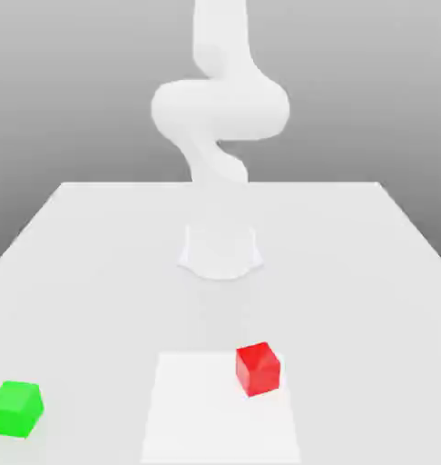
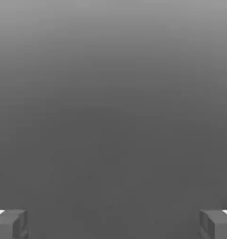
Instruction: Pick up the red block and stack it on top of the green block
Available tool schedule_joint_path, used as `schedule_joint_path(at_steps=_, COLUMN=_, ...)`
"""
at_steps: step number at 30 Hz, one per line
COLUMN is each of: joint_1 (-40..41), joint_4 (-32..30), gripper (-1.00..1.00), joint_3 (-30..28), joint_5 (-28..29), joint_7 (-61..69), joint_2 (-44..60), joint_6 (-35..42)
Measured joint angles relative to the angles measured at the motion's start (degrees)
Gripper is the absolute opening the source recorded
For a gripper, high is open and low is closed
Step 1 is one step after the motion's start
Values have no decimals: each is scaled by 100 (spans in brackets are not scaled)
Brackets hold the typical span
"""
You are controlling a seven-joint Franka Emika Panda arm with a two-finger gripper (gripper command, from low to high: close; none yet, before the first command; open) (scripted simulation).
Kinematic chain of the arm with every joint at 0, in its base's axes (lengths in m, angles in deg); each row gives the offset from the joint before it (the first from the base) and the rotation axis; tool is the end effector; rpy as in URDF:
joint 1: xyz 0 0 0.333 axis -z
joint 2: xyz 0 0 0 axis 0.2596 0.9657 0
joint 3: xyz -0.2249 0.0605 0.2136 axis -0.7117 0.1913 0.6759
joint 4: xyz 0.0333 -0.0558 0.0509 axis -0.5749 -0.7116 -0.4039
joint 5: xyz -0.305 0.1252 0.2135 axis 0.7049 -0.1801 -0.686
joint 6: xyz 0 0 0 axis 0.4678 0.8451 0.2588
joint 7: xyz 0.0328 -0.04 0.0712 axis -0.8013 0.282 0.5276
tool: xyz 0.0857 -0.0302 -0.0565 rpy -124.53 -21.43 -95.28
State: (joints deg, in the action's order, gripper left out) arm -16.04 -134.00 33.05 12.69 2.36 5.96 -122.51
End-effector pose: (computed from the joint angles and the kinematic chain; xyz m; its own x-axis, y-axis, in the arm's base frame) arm 0.3772 0.0049 0.6612 0.5474 -0.6946 0.4668 -0.5160 -0.7192 -0.4652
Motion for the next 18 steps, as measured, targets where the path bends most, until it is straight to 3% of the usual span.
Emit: schedule_joint_path(at_steps=18, joint_1=-716, joint_4=-2594, gripper=0, joint_3=48, joint_5=-3, joint_7=1096, joint_2=3861, joint_6=-2507)
